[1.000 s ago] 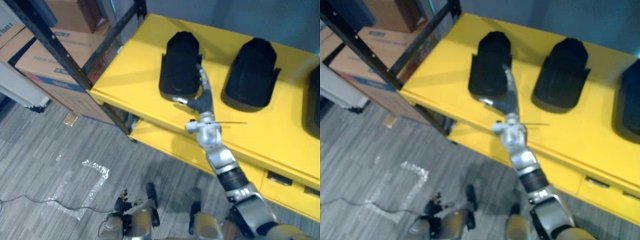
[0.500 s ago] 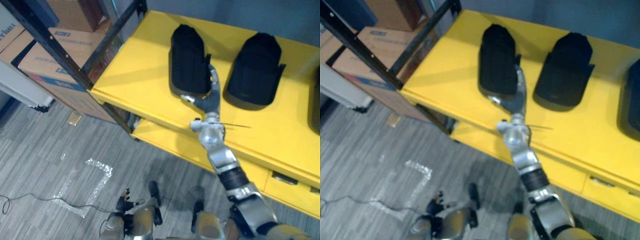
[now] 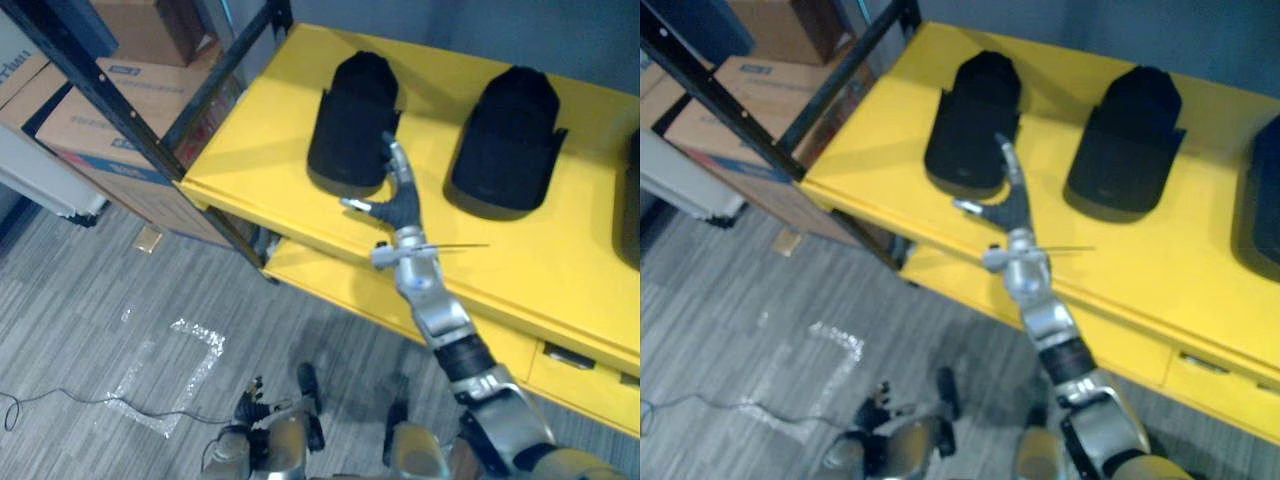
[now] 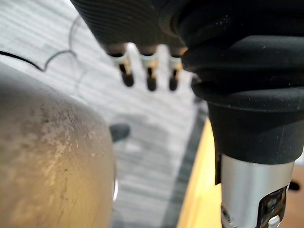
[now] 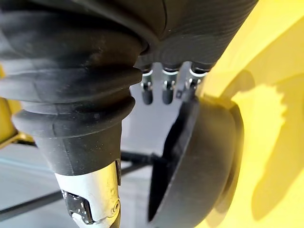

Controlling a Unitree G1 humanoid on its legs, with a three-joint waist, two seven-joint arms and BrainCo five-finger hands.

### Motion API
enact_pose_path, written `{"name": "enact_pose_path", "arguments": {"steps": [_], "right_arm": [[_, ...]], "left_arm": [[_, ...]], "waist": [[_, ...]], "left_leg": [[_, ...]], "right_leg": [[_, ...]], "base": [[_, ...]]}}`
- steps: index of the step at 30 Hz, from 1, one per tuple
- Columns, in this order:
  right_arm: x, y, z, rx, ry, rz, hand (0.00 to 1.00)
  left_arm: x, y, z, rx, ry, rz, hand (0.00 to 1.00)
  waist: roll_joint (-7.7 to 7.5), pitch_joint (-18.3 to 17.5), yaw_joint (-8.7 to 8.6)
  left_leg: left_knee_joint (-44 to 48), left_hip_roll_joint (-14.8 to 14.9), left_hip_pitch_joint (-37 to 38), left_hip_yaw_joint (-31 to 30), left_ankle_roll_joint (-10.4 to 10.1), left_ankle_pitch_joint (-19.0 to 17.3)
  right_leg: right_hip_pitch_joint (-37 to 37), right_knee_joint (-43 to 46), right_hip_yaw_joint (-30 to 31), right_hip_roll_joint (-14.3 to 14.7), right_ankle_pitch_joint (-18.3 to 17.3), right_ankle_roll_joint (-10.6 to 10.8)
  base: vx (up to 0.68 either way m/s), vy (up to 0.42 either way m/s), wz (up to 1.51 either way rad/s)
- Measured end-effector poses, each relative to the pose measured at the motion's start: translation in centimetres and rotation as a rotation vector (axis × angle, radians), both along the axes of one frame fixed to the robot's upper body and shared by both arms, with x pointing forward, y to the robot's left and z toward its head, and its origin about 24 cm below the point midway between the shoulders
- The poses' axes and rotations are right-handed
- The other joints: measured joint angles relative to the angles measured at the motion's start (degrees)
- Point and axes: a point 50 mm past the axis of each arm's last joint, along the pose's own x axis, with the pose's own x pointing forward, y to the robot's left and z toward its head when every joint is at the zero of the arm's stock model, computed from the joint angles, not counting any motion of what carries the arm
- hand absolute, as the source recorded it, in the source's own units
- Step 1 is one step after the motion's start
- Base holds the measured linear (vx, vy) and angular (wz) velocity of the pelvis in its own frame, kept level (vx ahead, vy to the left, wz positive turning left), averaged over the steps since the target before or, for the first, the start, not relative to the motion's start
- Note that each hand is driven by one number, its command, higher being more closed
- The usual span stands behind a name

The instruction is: Walk over and take plastic housings, then place them on the shelf

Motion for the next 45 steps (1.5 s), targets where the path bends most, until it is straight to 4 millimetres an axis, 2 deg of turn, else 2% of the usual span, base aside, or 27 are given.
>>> {"name": "enact_pose_path", "arguments": {"steps": [5, 8, 13, 16, 20, 21, 23, 24, 25, 27, 32, 39, 41, 43, 45], "right_arm": [[-0.3, 1.3, -0.1, 0.011, 0.009, 0.064, 0.00], [-0.6, 1.9, -0.1, 0.001, -0.022, 0.025, 0.00], [-1.0, 1.5, 0.6, -0.002, -0.136, -0.077, 0.00], [-1.3, 1.3, 1.5, -0.007, -0.229, -0.077, 0.00], [-2.9, 2.1, 3.7, -0.003, -0.393, 0.014, 0.00], [-4.1, 2.7, 4.9, -0.008, -0.472, 0.108, 0.00], [-5.6, 3.7, 6.1, -0.020, -0.529, 0.263, 0.00], [-6.5, 4.6, 6.4, -0.043, -0.523, 0.390, 0.00], [-6.8, 4.9, 6.5, -0.056, -0.515, 0.447, 0.00], [-7.5, 6.4, 5.6, -0.134, -0.414, 0.655, 0.00], [-7.3, 7.1, 3.7, -0.243, -0.211, 0.844, 0.00], [-6.8, 6.8, 3.2, -0.308, -0.130, 0.879, 0.00], [-6.0, 6.7, 2.9, -0.315, -0.105, 0.854, 0.00], [-4.3, 6.3, 2.0, -0.318, -0.049, 0.756, 0.00], [-3.6, 5.9, 1.6, -0.315, -0.028, 0.707, 0.00]], "left_arm": [[0.0, 0.0, 0.0, 0.000, 0.000, 0.001, 0.00], [0.0, 0.0, 0.0, 0.001, -0.006, 0.003, 0.00], [0.0, 0.0, 0.0, 0.003, -0.009, 0.006, 0.00], [0.0, 0.1, 0.0, 0.006, -0.009, 0.009, 0.00], [0.0, 0.3, 0.1, 0.008, -0.013, 0.017, 0.00], [0.0, 0.4, 0.1, 0.009, -0.018, 0.018, 0.00], [0.1, 0.5, 0.2, 0.009, -0.024, 0.022, 0.00], [0.1, 0.5, 0.2, 0.007, -0.026, 0.021, 0.00], [0.1, 0.5, 0.2, 0.006, -0.027, 0.021, 0.00], [0.1, 0.5, 0.2, 0.007, -0.028, 0.022, 0.00], [0.2, 1.3, 0.3, 0.016, -0.039, 0.050, 0.00], [0.4, 1.5, 0.4, 0.022, -0.040, 0.050, 0.00], [0.4, 1.5, 0.4, 0.022, -0.036, 0.050, 0.00], [0.6, 1.4, 0.5, 0.020, -0.041, 0.048, 0.00], [0.7, 1.4, 0.5, 0.020, -0.044, 0.048, 0.00]], "waist": [[-0.02, 0.0, 0.01], [-0.05, 0.0, 0.05], [-0.08, 0.0, 0.13], [-0.10, 0.1, 0.12], [-0.88, 0.5, 0.07], [-1.18, 0.7, 0.11], [-1.32, 0.7, 0.08], [-1.40, 0.8, 0.06], [-1.44, 0.8, 0.06], [-1.61, 0.8, 0.06], [-3.48, 0.9, 0.20], [-3.90, 0.8, 0.49], [-3.90, 0.8, 0.45], [-3.90, 0.8, 1.16], [-3.90, 0.8, 1.64]], "left_leg": [[0.0, 0.0, 0.1, 0.1, 0.0, 0.0], [0.0, 0.0, 0.1, 0.1, 0.0, 0.0], [0.0, 0.0, 0.1, 0.1, 0.0, 0.0], [0.0, 0.1, 0.2, 0.1, 0.0, 0.0], [0.0, 0.2, 1.3, 0.0, -0.2, -0.2], [0.0, 0.3, 1.6, 0.0, -0.3, -0.3], [0.0, 0.3, 1.6, 0.0, -0.3, -0.3], [0.0, 0.3, 1.6, 0.0, -0.2, -0.3], [0.0, 0.3, 1.5, 0.0, -0.2, -0.3], [0.0, 0.3, 1.6, -0.3, -0.2, -0.3], [-0.2, 0.3, 0.7, -0.5, -0.2, -0.3], [0.0, 0.0, -0.1, -0.9, 0.1, -0.2], [-0.1, 0.0, -0.1, -1.6, 0.2, -0.1], [-0.2, 0.1, -0.2, -1.9, 0.2, -0.1], [-0.2, 0.1, -0.2, -1.9, 0.2, -0.1]], "right_leg": [[0.0, 0.0, 0.0, 0.0, 0.0, 0.0], [0.1, 0.0, 0.0, 0.0, 0.0, 0.0], [0.1, -0.2, -0.1, 0.0, 0.0, 0.0], [0.3, -0.4, -0.1, 0.1, 0.1, 0.1], [1.9, -1.1, -0.3, 0.2, 0.1, 0.1], [2.2, -1.4, -0.4, 0.3, 0.1, 0.1], [2.2, -1.5, -0.4, 0.3, 0.2, 0.2], [2.3, -1.5, -0.4, 0.3, 0.2, 0.2], [2.3, -1.6, -0.5, 0.3, 0.2, 0.2], [3.0, -2.4, -1.1, 0.4, 0.5, 0.4], [3.1, -4.2, -1.4, 0.6, 1.6, 0.5], [3.9, -6.2, -1.7, 0.7, 3.4, 0.9], [4.0, -6.2, -2.3, 0.8, 3.4, 0.8], [4.1, -6.2, -2.8, 0.9, 3.4, 0.8], [4.0, -6.3, -2.8, 0.9, 3.4, 0.8]], "base": [[0.00, 0.000, 0.00], [0.00, 0.000, 0.00], [0.00, 0.000, 0.00], [0.00, 0.000, 0.00], [0.00, 0.000, 0.00], [0.00, 0.000, 0.00], [0.00, 0.000, 0.00], [0.00, 0.000, 0.00], [0.00, 0.000, 0.00], [0.02, -0.007, 0.09], [0.01, -0.002, 0.03], [0.02, 0.027, 0.03], [-0.04, 0.002, 0.11], [-0.05, 0.011, 0.08], [-0.02, 0.009, 0.00]]}}
